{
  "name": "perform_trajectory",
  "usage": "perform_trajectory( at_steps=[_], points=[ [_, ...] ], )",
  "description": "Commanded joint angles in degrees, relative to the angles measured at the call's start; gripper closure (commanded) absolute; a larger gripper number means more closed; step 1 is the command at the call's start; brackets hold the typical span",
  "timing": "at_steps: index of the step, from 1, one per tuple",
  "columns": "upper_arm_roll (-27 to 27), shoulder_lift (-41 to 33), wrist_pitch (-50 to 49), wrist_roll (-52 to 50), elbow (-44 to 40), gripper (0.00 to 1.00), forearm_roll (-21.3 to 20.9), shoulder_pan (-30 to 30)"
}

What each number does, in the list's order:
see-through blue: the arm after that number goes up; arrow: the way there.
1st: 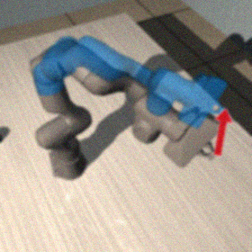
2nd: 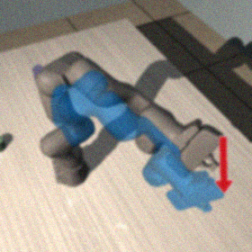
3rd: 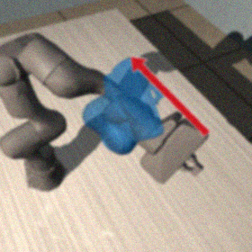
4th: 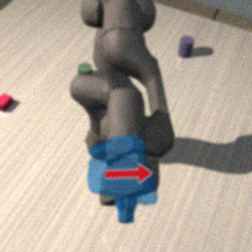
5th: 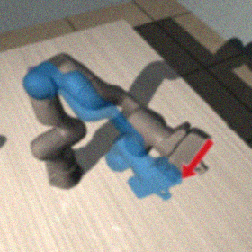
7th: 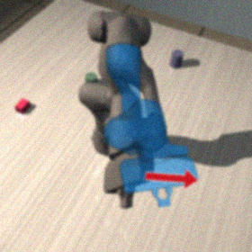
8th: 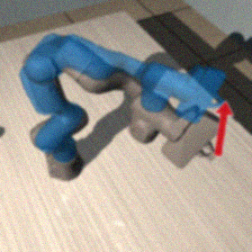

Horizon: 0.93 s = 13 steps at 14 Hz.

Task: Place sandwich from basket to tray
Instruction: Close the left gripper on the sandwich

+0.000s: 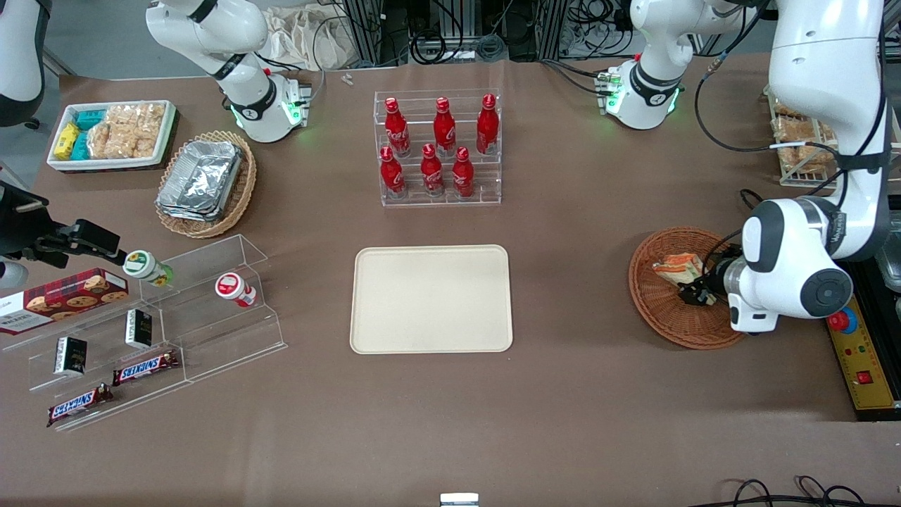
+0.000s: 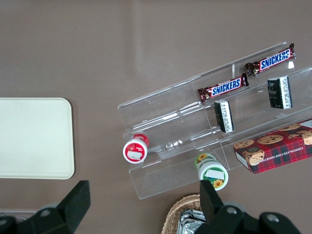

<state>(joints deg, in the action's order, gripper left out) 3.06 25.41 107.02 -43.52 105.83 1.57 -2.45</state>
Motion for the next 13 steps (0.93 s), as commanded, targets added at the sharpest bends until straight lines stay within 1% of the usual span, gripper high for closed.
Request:
perform_trajectory(
  at_steps=[1,3,4,5,6,7,9,11,13],
  points=[
    [-0.1,-2.3,3.7,-1.0,6.0,0.00,1.1,0.3],
    [-0.1,-1.8,6.3,-1.0,6.8,0.01,1.1,0.3],
    [-0.1,-1.1,7.6,-1.5,6.8,0.23,1.2,0.3],
    [-0.2,-1.1,8.1,-3.0,6.6,0.62,1.2,0.3],
    [-0.2,-1.9,7.6,-3.3,6.4,0.95,1.2,0.3],
    [-0.2,-3.9,6.4,-3.0,6.2,1.00,1.1,0.3],
    [-0.5,-8.9,-0.2,-1.4,4.4,1.00,1.1,0.0],
    [-0.9,-12.3,-9.0,1.0,0.2,1.00,1.2,-0.5],
    [-5.1,-14.9,-16.6,1.2,-4.7,1.00,1.2,-0.5]
  ],
)
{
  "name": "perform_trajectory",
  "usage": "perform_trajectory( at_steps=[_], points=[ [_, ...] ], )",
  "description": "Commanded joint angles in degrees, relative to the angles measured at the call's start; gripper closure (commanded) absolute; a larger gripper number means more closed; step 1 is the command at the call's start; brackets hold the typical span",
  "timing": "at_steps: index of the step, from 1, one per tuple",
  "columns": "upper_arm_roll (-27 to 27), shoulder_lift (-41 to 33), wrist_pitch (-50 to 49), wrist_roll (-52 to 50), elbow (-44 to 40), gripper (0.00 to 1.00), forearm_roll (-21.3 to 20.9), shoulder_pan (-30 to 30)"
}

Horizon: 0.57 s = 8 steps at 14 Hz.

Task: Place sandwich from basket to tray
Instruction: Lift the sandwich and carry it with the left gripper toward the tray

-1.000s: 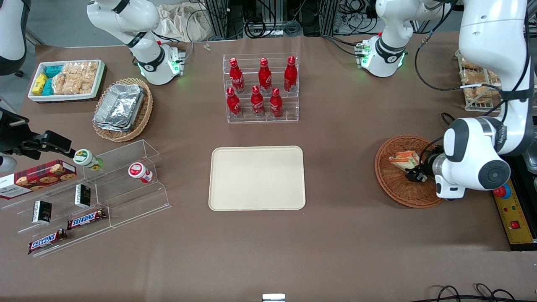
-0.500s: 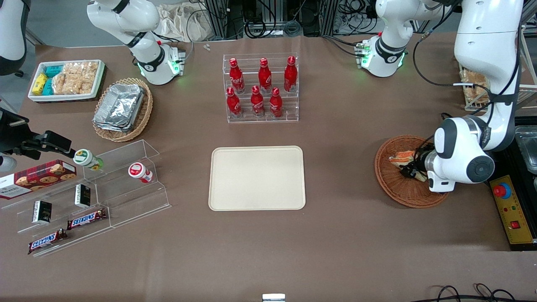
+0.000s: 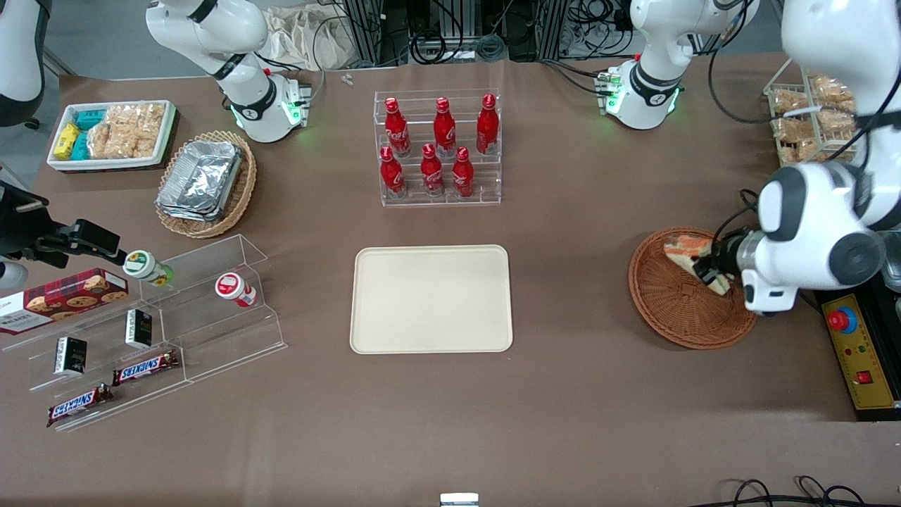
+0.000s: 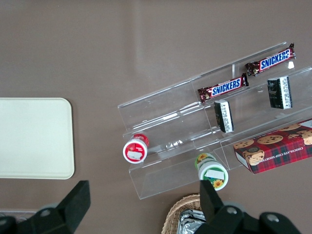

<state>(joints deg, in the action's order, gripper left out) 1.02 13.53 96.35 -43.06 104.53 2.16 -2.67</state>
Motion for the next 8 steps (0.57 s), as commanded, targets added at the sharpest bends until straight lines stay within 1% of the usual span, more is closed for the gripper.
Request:
perform_trajectory(
  at_steps=[1,2,4,8],
  points=[
    [-5.4,-3.7,-8.4,0.7,-5.7,1.00,0.6,-0.2],
    [-8.9,-3.8,-10.1,0.6,-8.1,1.00,0.7,-0.2],
    [-16.4,-2.7,-9.6,0.3,-10.3,1.00,0.6,-0.2],
    [-27.8,1.9,-3.7,0.9,-11.4,1.00,0.5,-0.3]
  ],
)
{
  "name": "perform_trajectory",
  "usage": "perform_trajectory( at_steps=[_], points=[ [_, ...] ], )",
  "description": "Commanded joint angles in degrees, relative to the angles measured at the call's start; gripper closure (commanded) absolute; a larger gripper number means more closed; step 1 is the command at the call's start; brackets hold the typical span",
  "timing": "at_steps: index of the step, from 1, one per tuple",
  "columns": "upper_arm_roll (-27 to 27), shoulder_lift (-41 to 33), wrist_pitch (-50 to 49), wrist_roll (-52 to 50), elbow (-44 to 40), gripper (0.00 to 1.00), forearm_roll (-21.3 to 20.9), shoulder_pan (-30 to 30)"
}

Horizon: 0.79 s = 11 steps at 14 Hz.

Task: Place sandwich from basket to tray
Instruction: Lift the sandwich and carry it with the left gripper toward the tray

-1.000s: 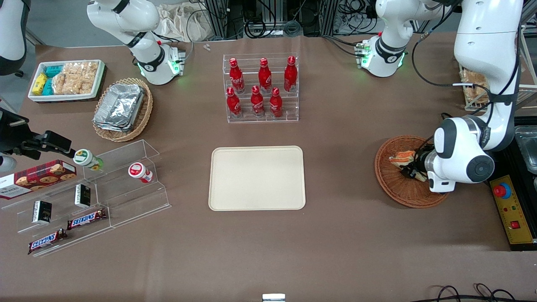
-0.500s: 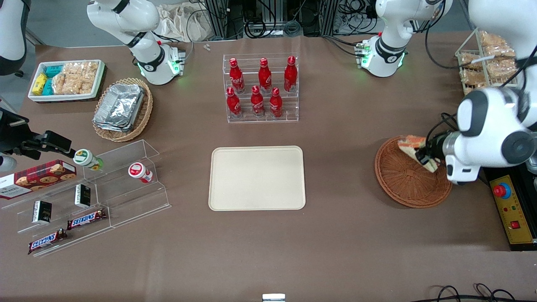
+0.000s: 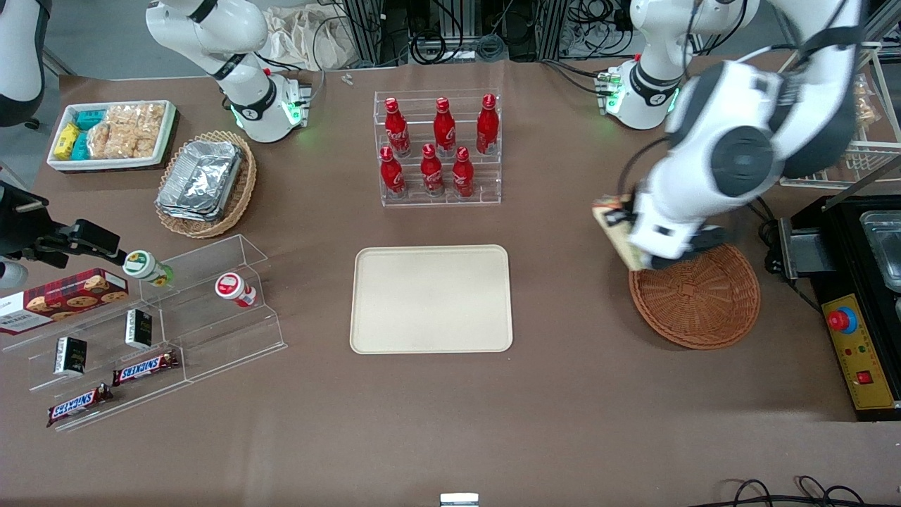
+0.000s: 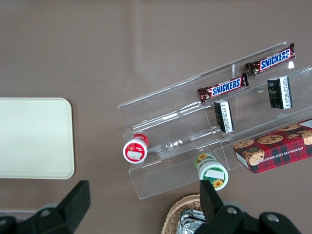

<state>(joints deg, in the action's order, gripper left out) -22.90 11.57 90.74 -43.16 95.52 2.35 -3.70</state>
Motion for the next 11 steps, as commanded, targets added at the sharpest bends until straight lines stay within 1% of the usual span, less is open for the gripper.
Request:
perform_trajectory(
  at_steps=[1,2,3,4,6,8,9,11],
  points=[
    [-6.8,5.7,4.0,2.7,-2.7,1.00,-0.2,0.7],
    [-9.5,7.5,6.7,3.2,-3.1,1.00,-0.6,0.6],
    [-11.1,9.3,10.7,3.2,-3.1,1.00,-2.2,-1.0],
    [-11.1,12.0,14.9,3.1,-3.1,1.00,-5.2,-4.4],
    [-11.0,17.4,21.9,2.6,-3.2,0.98,-9.7,-8.2],
    [-11.0,22.9,28.8,1.6,-3.6,0.98,-13.0,-9.1],
    [-10.9,24.9,31.1,1.5,-3.6,0.98,-15.9,-9.5],
    [-10.8,28.1,32.0,1.3,-5.1,0.96,-18.6,-9.8]
  ],
)
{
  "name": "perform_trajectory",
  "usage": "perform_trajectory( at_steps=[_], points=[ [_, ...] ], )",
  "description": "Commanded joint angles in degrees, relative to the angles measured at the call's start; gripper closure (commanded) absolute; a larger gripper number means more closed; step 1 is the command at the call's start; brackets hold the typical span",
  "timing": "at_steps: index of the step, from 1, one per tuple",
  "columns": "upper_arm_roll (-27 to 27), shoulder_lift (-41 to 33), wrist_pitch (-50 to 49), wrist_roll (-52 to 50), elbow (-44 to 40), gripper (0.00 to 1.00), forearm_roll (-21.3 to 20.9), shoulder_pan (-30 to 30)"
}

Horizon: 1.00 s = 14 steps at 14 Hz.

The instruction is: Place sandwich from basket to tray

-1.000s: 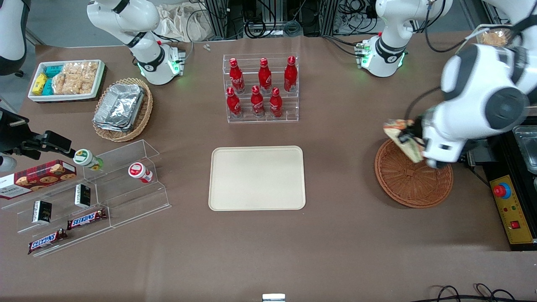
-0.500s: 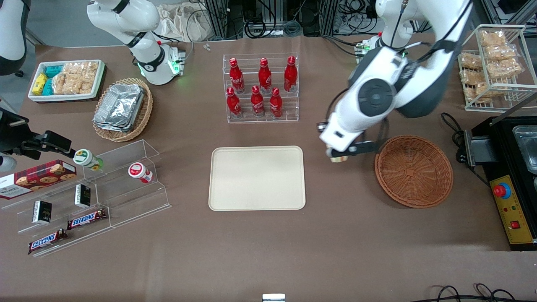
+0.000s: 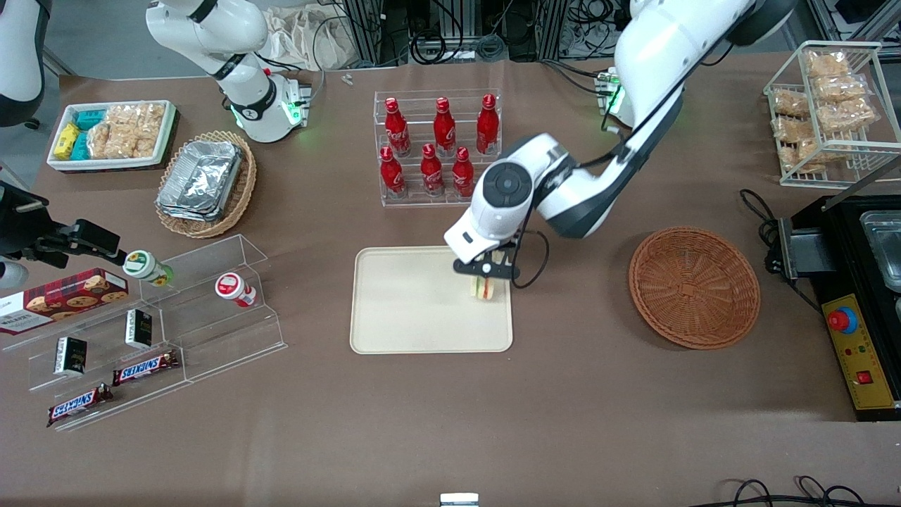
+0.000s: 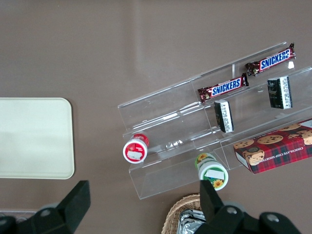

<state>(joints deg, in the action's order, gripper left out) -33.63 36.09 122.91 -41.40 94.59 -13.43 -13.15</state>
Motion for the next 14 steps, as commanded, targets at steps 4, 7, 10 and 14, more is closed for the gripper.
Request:
perform_trajectory(
  at_steps=[4,7,10,14],
  points=[
    [1.0,4.0,-1.6,-0.6,-4.2,0.53,-3.1,-0.5],
    [1.2,3.3,-1.6,-4.8,-4.4,0.00,-2.8,-0.4],
    [1.1,-3.4,-5.2,-16.1,-4.6,0.00,-2.1,0.1],
    [0.8,-11.7,-23.7,-12.9,-10.5,0.00,0.6,5.2]
  ],
)
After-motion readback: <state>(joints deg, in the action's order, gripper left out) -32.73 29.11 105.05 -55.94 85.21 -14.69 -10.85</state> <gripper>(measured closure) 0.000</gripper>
